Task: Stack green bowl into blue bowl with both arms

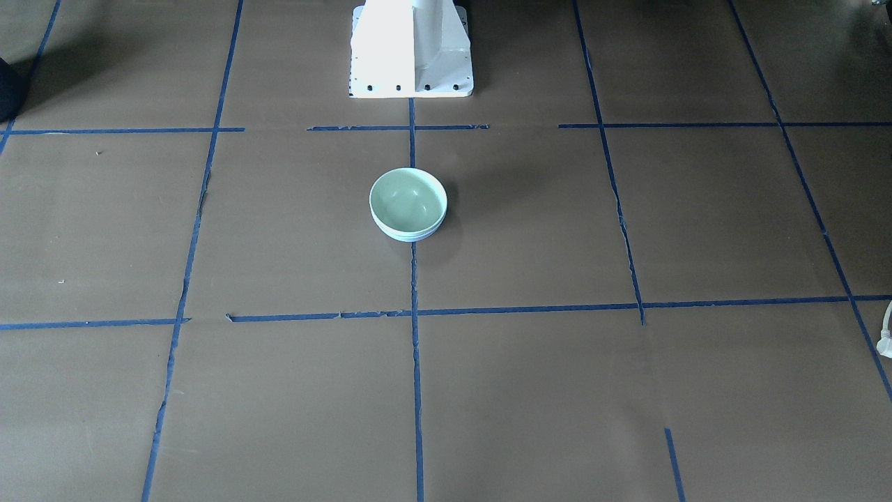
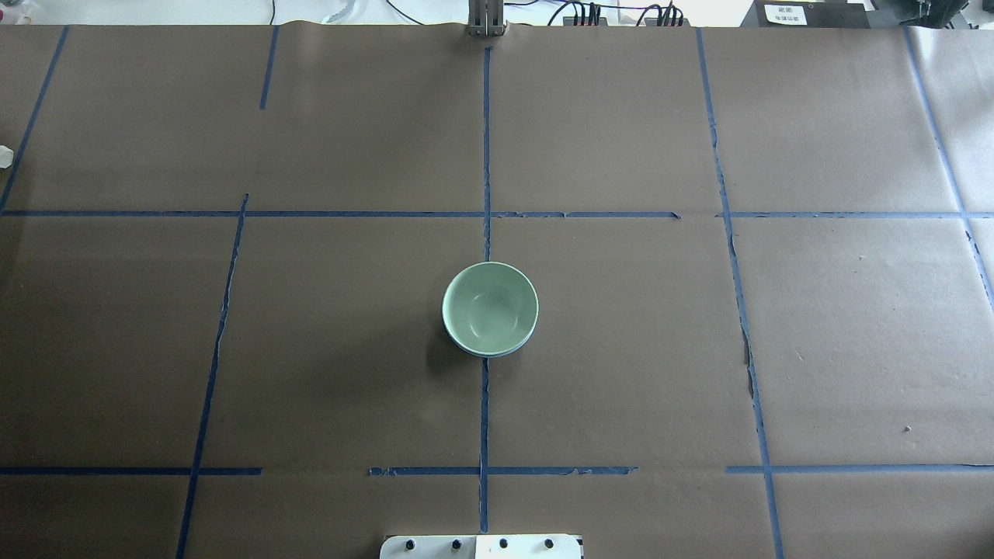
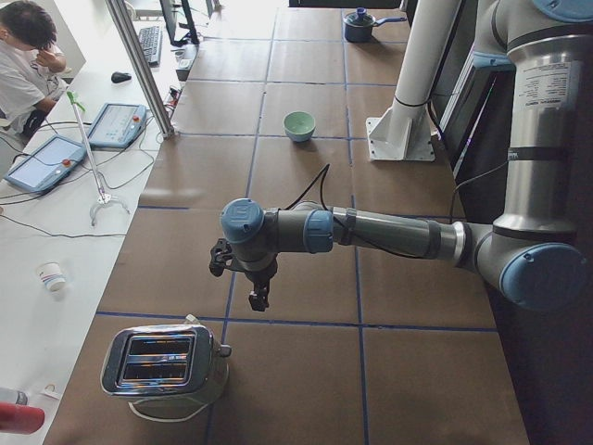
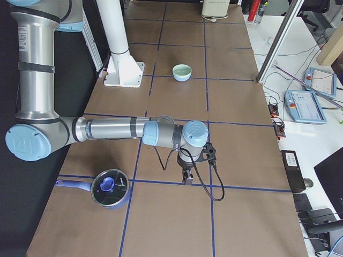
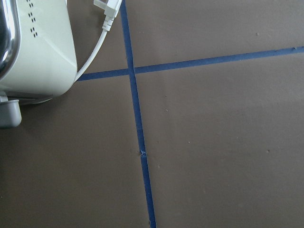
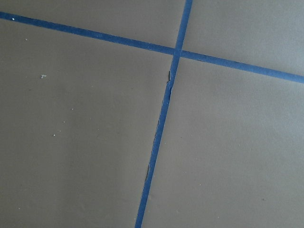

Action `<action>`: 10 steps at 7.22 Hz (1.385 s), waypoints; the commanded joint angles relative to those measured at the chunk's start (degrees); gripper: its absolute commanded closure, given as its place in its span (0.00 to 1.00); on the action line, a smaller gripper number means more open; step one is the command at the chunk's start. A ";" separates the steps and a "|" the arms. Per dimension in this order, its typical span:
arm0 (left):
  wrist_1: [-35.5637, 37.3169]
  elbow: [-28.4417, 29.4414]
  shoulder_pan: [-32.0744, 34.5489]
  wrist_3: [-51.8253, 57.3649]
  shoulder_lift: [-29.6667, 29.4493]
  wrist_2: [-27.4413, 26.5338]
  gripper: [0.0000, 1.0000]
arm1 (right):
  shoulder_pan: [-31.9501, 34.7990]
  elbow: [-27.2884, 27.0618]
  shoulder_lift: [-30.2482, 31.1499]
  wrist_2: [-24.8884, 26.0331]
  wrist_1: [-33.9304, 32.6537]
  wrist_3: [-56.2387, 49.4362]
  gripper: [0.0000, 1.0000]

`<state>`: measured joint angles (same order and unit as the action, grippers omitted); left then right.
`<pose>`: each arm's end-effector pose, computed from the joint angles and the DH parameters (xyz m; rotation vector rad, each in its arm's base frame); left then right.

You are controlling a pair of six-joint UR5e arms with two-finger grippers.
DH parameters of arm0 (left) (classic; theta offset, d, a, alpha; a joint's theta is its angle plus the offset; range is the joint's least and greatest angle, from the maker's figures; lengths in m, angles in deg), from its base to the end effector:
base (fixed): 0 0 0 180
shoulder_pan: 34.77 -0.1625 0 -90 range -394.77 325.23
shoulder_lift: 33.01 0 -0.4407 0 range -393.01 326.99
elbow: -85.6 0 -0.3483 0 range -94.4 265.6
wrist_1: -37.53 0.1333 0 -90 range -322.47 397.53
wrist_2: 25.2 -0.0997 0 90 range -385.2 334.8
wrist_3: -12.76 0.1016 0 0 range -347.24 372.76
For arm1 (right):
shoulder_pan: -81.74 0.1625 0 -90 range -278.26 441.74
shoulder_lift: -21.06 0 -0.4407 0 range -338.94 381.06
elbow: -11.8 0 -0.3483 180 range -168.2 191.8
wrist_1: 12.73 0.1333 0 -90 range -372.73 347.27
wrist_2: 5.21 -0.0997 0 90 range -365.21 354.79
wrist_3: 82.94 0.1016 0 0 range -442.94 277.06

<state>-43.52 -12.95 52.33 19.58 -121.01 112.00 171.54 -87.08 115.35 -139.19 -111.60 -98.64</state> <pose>-0.0371 -0.4298 0.6363 -0.0113 0.8253 0.1427 0.0613 -0.4084 0.6544 0.0332 -0.7717 -0.2349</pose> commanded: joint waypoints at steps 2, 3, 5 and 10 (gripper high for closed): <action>-3.13 1.08 0.00 -0.14 0.64 0.00 0.00 | -1.29 -0.44 0.20 -0.23 1.75 4.17 0.00; -5.41 1.33 0.00 -0.14 1.08 0.18 0.00 | -1.30 -0.88 0.02 -0.32 1.76 4.19 0.00; -5.00 0.81 0.17 -0.32 1.34 0.00 0.00 | -1.30 -0.88 -0.07 -0.23 1.67 4.19 0.00; 2.12 -1.73 6.77 0.04 0.46 -0.61 0.00 | -1.30 -1.58 -0.24 -0.23 1.76 4.10 0.00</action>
<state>-41.58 -14.38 58.01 19.56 -120.59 111.45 170.25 -88.58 115.16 -139.34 -109.85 -94.47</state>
